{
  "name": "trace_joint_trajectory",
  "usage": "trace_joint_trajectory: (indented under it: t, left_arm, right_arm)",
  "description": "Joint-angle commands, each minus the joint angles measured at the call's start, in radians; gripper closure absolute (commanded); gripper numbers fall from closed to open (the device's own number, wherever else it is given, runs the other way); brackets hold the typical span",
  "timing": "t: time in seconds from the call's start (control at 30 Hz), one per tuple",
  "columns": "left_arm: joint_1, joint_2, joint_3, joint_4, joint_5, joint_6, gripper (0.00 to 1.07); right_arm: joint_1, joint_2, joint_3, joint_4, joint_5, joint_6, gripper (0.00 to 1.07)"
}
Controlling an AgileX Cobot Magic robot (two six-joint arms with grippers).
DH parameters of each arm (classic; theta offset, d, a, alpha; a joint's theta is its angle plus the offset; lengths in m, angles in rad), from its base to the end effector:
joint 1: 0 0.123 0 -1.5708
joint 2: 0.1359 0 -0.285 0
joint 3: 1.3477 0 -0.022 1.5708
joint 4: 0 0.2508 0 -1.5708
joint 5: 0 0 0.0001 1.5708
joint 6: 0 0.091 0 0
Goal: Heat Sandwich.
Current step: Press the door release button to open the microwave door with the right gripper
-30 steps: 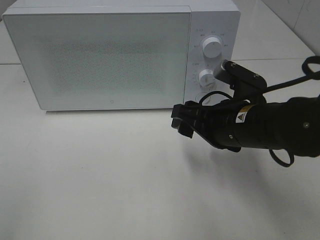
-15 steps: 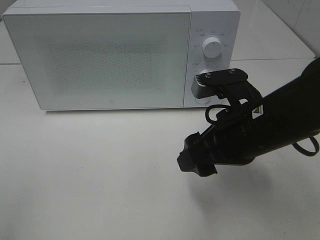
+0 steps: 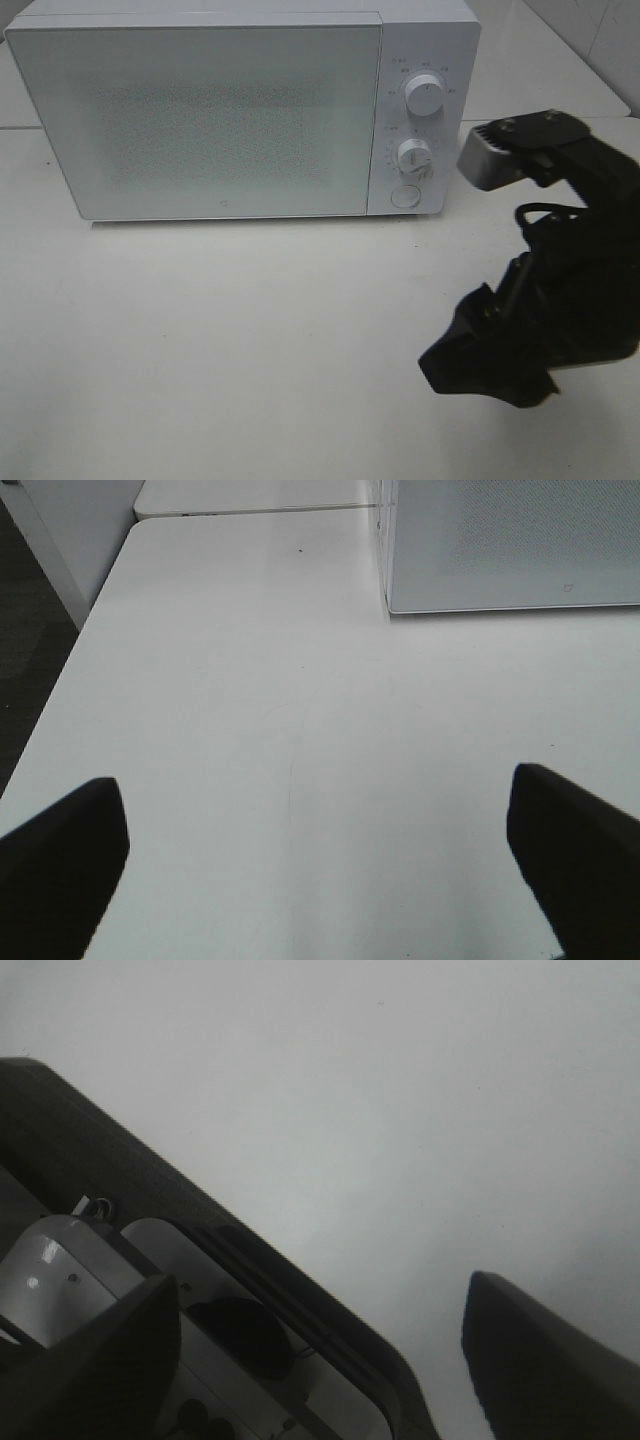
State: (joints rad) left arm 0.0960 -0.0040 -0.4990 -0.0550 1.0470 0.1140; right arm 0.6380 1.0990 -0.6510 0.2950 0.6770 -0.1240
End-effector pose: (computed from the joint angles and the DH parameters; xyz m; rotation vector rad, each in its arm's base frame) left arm -0.0044 -0.0048 0.2782 0.0204 2.0269 0.0670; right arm 0.1472 0.1298 0.2480 -0.7592 2.5363 0.5009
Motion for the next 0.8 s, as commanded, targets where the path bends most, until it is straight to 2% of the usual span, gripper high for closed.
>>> trace_joint_trajectory:
  t: [0.03,0.27,0.4,0.53,0.63,0.7,0.73,0.8]
  left_arm:
    - [-0.003,-0.026,0.004,-0.008,-0.011,0.003,0.08]
    - [-0.003,-0.026,0.004,-0.008,-0.011,0.003,0.08]
    - [-0.003,-0.026,0.004,-0.008,-0.011,0.003,0.08]
    - [-0.003,-0.026,0.004,-0.008,-0.011,0.003,0.08]
    - [-0.003,-0.026,0.004,-0.008,-0.011,0.003,0.08]
    - [-0.003,-0.026,0.004,-0.008,-0.011,0.003,0.08]
    - [-0.003,-0.026,0.004,-0.008,-0.011,0.003,0.08]
    - [-0.003,-0.026,0.004,-0.008,-0.011,0.003,0.08]
  right_arm:
    - [0.0,-0.103,-0.006,-0.051,0.105,-0.005,0.31]
    - [0.0,-0.319,-0.006,-0.127,0.227,0.038,0.31]
    - [0.0,-0.544,0.003,-0.199,0.301,0.131,0.31]
    - [0.0,-0.649,0.016,-0.257,0.328,0.182,0.31]
    - [-0.036,-0.726,0.046,-0.307,0.342,0.226,0.31]
    - [-0.081,-0.77,0.065,-0.33,0.347,0.24,0.31]
    - [-0.137,-0.816,0.083,-0.347,0.346,0.24,0.31]
    - [-0.165,-0.838,0.09,-0.354,0.345,0.24,0.31]
